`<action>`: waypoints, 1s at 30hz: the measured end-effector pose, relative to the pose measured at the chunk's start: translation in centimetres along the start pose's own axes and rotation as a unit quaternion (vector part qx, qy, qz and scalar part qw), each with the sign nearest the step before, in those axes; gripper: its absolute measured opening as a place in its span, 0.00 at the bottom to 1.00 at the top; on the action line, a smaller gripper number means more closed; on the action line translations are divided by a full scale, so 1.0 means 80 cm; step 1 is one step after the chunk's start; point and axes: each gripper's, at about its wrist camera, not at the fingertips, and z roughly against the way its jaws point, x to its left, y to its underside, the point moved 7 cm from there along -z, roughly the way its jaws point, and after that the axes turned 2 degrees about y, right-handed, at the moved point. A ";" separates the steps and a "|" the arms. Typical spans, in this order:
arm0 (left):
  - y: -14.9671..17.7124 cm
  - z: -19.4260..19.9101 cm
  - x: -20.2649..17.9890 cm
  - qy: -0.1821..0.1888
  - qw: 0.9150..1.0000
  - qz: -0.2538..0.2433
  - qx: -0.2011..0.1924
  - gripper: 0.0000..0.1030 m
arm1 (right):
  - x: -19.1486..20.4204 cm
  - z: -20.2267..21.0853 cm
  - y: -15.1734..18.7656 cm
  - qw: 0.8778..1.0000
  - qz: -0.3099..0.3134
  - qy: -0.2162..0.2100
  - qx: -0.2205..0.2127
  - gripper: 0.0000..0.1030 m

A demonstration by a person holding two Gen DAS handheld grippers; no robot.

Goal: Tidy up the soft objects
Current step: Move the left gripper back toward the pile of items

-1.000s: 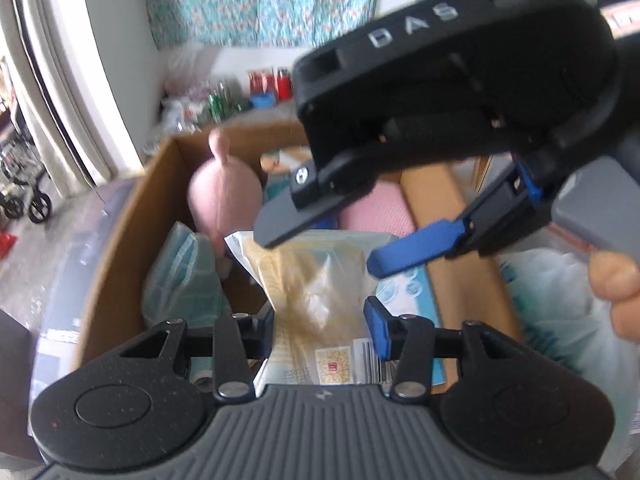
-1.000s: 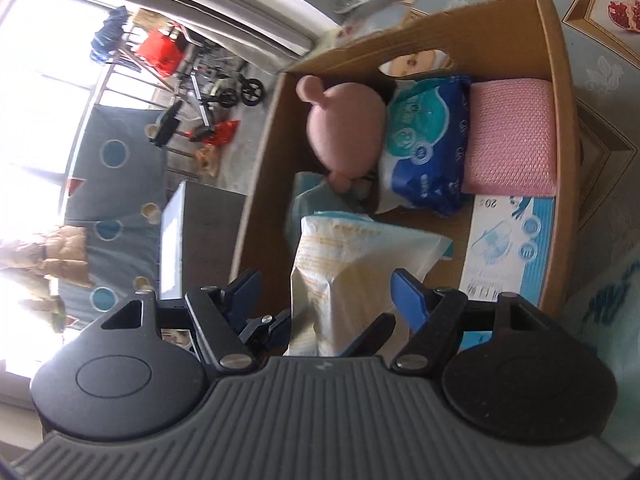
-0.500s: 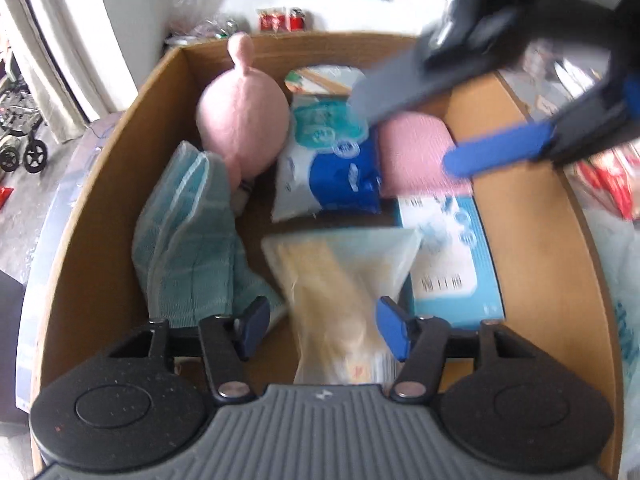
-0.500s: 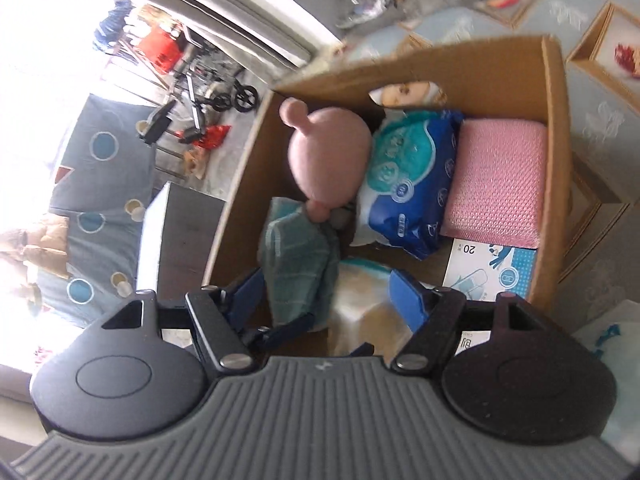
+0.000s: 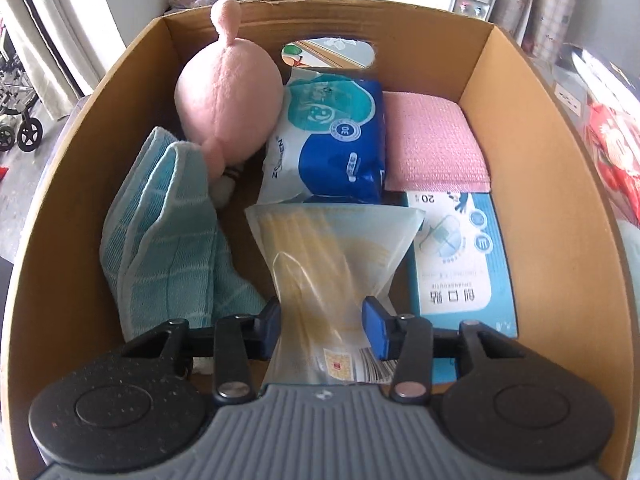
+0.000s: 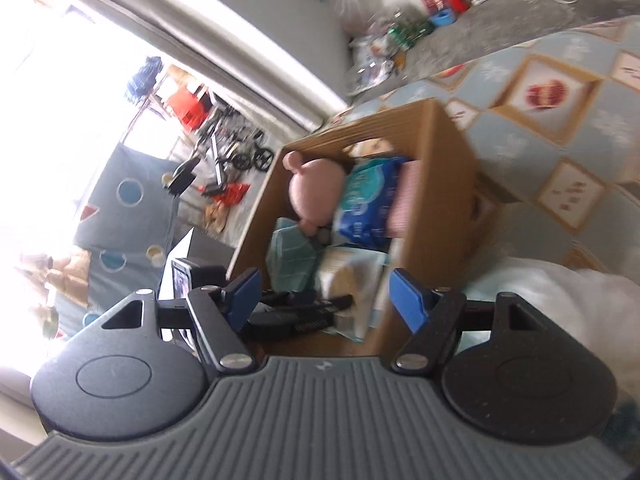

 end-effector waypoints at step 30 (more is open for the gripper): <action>0.165 0.261 -0.256 0.146 0.949 -0.092 -0.264 0.90 | -0.189 0.332 0.213 0.956 -0.045 0.178 -0.228 0.78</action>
